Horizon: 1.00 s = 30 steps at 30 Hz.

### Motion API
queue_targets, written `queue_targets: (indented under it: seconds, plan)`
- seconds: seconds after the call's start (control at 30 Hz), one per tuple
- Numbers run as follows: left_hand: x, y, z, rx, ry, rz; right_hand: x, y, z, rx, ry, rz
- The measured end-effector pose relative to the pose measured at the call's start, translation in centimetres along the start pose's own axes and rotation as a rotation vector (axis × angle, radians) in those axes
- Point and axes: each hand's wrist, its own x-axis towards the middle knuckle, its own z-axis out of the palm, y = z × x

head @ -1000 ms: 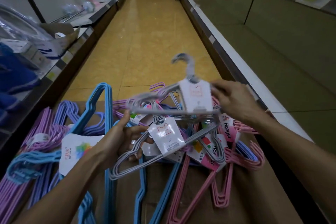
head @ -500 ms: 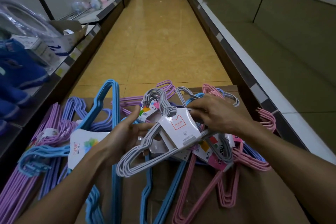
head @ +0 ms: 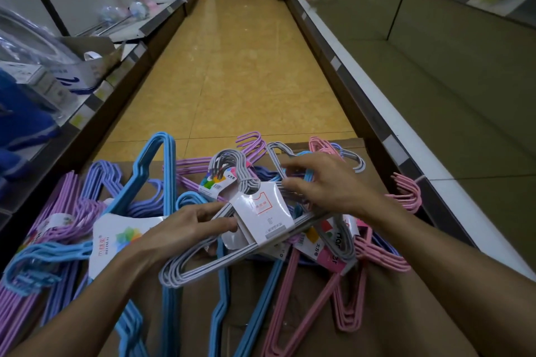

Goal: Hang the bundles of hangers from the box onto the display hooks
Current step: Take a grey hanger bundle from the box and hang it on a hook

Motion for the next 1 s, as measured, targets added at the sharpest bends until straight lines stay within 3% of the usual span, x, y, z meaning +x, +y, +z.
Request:
queue_targets:
  seconds: [0.13,0.2,0.33,0.63,0.8,1.0]
  plan:
    - [0.1,-0.8,-0.3,-0.011,-0.008,-0.002,-0.3,1.3,-2.3,0.350,0.260,0.321]
    - [0.1,-1.2,-0.5,-0.017,-0.027,0.009,-0.6,3.1,-2.3,0.310,0.337,0.525]
    - [0.2,-1.7,-0.6,-0.046,-0.035,0.025,-1.9,5.8,0.0,0.400,0.145,0.765]
    - [0.2,-1.8,-0.7,-0.080,-0.075,0.024,-0.8,7.6,2.5,0.125,0.022,0.731]
    - [0.2,-1.7,-0.8,-0.063,-0.070,0.038,-0.6,7.4,1.1,0.332,0.195,0.804]
    - [-0.4,-1.0,-0.9,-0.018,-0.056,-0.003,0.0,8.5,-2.5,0.195,0.410,0.772]
